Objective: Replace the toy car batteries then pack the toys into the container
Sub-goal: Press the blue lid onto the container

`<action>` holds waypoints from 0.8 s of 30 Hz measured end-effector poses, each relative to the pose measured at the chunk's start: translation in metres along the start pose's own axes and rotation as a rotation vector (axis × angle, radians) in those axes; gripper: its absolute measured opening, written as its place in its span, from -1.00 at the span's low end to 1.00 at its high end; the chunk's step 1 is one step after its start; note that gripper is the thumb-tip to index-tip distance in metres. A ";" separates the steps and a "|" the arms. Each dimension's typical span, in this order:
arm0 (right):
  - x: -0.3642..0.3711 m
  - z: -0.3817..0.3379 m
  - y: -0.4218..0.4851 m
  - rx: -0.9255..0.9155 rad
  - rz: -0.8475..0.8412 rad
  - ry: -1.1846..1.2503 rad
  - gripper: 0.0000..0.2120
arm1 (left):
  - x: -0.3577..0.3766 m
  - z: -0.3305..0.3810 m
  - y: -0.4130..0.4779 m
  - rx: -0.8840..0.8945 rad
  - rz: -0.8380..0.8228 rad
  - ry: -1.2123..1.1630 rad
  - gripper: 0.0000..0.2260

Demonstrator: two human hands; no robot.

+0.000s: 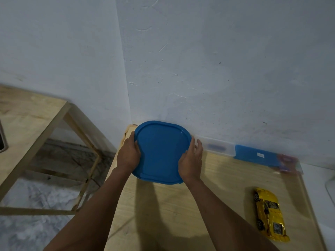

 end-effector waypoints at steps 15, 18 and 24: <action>0.001 -0.009 0.012 0.034 0.011 -0.017 -0.48 | 0.004 -0.003 0.013 0.026 -0.052 -0.022 -0.58; 0.000 -0.005 0.014 0.047 0.030 -0.009 -0.48 | 0.007 -0.004 0.012 0.016 -0.050 -0.038 -0.59; 0.001 -0.004 0.017 0.039 0.001 -0.078 -0.39 | 0.007 -0.005 0.013 -0.021 -0.066 -0.056 -0.57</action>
Point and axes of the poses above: each hand's wrist, its own y-axis towards the middle knuckle, its own x-axis out of the palm, z = x × y, the point moved 4 cm from there along y, towards the middle knuckle, and after that the axes turned 6 degrees about x, right-handed, at the moved point
